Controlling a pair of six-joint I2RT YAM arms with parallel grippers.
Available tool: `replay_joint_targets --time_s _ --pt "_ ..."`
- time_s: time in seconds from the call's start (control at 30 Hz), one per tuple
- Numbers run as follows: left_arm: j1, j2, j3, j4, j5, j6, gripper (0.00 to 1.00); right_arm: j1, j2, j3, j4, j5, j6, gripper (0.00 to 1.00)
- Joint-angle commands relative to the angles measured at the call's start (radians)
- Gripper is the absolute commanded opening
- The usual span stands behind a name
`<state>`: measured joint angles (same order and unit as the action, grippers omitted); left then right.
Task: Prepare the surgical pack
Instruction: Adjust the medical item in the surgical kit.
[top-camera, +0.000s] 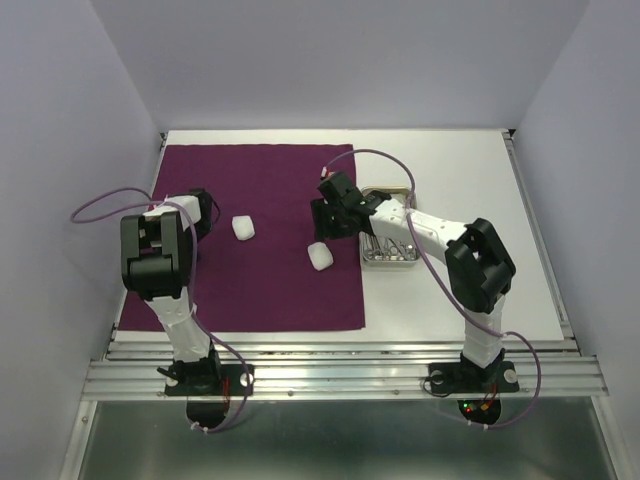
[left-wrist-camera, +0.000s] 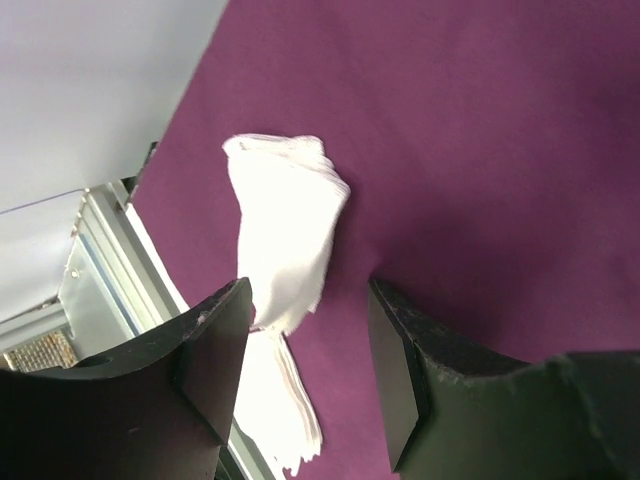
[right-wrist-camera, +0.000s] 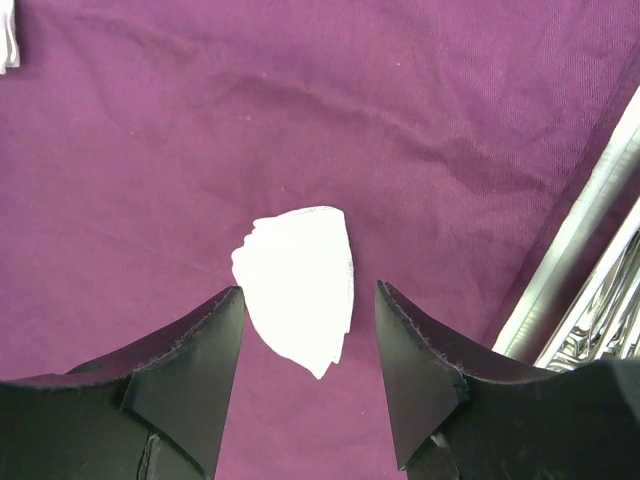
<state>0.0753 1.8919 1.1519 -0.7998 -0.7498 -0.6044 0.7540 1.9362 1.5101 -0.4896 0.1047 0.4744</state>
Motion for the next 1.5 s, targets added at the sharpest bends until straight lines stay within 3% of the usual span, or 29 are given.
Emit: replay_joint_targets --time_s 0.0,0.3,0.8,1.03,1.2,1.3,1.47 --pt "0.014 0.027 -0.008 0.004 -0.042 -0.034 0.61 0.007 -0.025 0.009 0.025 0.009 -0.014 0.61" --pt "0.034 0.026 -0.001 -0.006 -0.056 -0.040 0.60 0.007 -0.003 0.016 0.025 -0.007 -0.014 0.61" --pt "0.055 0.049 0.011 -0.013 -0.056 -0.049 0.47 0.007 0.020 0.033 0.025 -0.026 -0.016 0.61" --pt "0.055 0.039 0.011 -0.013 -0.057 -0.049 0.35 0.007 0.024 0.029 0.025 -0.028 -0.016 0.60" --pt "0.058 0.027 0.017 -0.018 -0.062 -0.049 0.20 0.007 0.021 0.030 0.025 -0.020 -0.017 0.60" --pt "0.057 0.007 0.023 -0.026 -0.066 -0.054 0.00 0.007 0.018 0.025 0.023 -0.013 -0.016 0.60" --pt "0.009 -0.060 0.034 -0.022 -0.013 -0.032 0.00 0.007 0.018 0.019 0.023 0.010 -0.014 0.61"
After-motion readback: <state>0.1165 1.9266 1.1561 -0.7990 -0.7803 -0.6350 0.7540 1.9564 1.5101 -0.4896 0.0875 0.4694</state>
